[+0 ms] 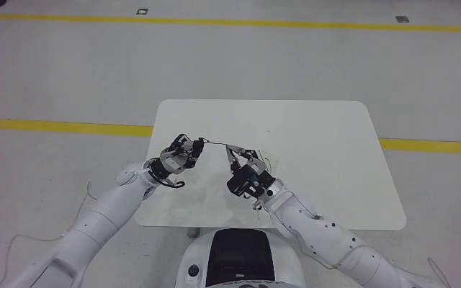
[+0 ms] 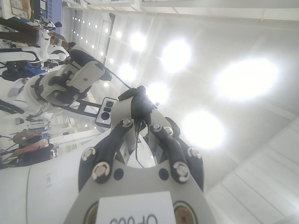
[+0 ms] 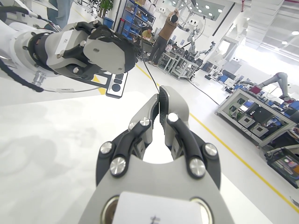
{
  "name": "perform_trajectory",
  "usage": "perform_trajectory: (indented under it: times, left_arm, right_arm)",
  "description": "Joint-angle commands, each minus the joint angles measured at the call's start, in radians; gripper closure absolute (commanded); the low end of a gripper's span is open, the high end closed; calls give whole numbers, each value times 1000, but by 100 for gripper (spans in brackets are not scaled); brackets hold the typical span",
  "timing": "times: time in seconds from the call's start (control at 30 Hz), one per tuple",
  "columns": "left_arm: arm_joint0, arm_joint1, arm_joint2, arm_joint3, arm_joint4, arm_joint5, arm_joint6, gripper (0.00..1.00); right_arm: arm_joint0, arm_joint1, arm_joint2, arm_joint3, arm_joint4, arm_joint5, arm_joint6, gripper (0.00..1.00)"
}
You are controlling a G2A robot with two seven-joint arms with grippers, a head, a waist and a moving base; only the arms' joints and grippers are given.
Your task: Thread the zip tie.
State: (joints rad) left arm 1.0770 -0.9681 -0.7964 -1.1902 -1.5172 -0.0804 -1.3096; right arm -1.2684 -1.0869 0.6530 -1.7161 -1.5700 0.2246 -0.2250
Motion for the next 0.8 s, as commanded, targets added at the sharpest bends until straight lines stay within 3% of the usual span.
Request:
perform_trajectory:
  times: [0.0,0.77]
  left_arm:
    - [0,0,0,0,0,0,0,100]
    - [0,0,0,0,0,0,0,100]
  right_arm:
    - [-1,0,2,0,0,-2,1,100]
    - [-4,2,16,9,0,-30,20,100]
